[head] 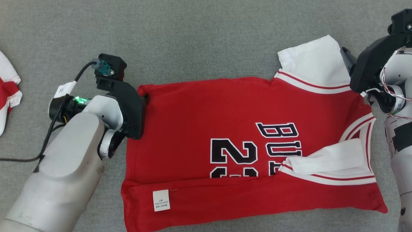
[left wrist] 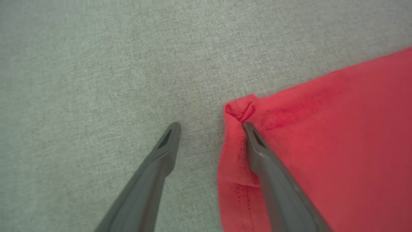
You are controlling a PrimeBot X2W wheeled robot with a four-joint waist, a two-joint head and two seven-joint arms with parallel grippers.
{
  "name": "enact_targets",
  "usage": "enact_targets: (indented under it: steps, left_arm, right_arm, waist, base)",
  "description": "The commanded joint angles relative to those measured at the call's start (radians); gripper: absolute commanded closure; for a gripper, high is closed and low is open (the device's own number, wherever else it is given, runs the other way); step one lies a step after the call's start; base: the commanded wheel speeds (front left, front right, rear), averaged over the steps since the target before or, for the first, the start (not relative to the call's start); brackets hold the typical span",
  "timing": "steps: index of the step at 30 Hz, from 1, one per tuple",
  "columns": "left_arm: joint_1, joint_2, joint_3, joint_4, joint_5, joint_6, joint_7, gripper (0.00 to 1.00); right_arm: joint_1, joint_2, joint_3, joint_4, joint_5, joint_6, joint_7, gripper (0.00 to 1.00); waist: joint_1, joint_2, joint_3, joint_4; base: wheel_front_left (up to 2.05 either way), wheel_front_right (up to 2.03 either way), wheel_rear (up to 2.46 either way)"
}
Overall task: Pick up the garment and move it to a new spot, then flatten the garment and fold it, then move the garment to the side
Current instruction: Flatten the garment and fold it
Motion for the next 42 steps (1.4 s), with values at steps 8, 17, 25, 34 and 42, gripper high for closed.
enact_targets:
  steps: [8, 17, 25, 34, 42]
  left_arm:
    - [-0.043, 0.017, -0.032, 0.052, 0.027, -0.019, 0.025, 0.42]
    - [-0.08, 0.006, 0.001, 0.07, -0.015, -0.009, 0.039, 1.0]
    - [-0.077, 0.017, 0.042, 0.046, -0.064, -0.01, 0.014, 1.0]
    - [-0.068, 0.009, 0.033, 0.011, -0.06, -0.002, -0.009, 1.0]
    - [-0.056, -0.003, 0.034, -0.007, -0.068, 0.003, -0.031, 1.0]
  right_arm:
    - [-0.041, 0.015, 0.03, 0.041, 0.017, -0.002, -0.022, 0.0]
    - [-0.09, -0.002, 0.049, 0.082, 0.029, -0.002, -0.025, 0.0]
    - [-0.136, 0.001, 0.013, 0.154, 0.011, -0.002, -0.037, 0.0]
    - [-0.148, 0.008, 0.009, 0.233, 0.005, -0.002, -0.045, 0.0]
    - [-0.17, 0.003, 0.028, 0.281, -0.004, -0.002, -0.021, 0.27]
  waist:
    - [-0.0001, -0.0002, 0.024, -0.023]
    - [-0.0001, -0.0002, 0.046, -0.025]
    - [-0.0001, -0.0002, 0.076, 0.01]
    - [-0.0001, -0.0002, 0.091, 0.046]
    - [-0.0001, -0.0002, 0.1, 0.057]
  base:
    - [0.0, 0.0, 0.0]
    - [0.0, 0.0, 0.0]
    - [0.0, 0.0, 0.0]
    - [0.0, 0.0, 0.0]
    - [0.0, 0.0, 0.0]
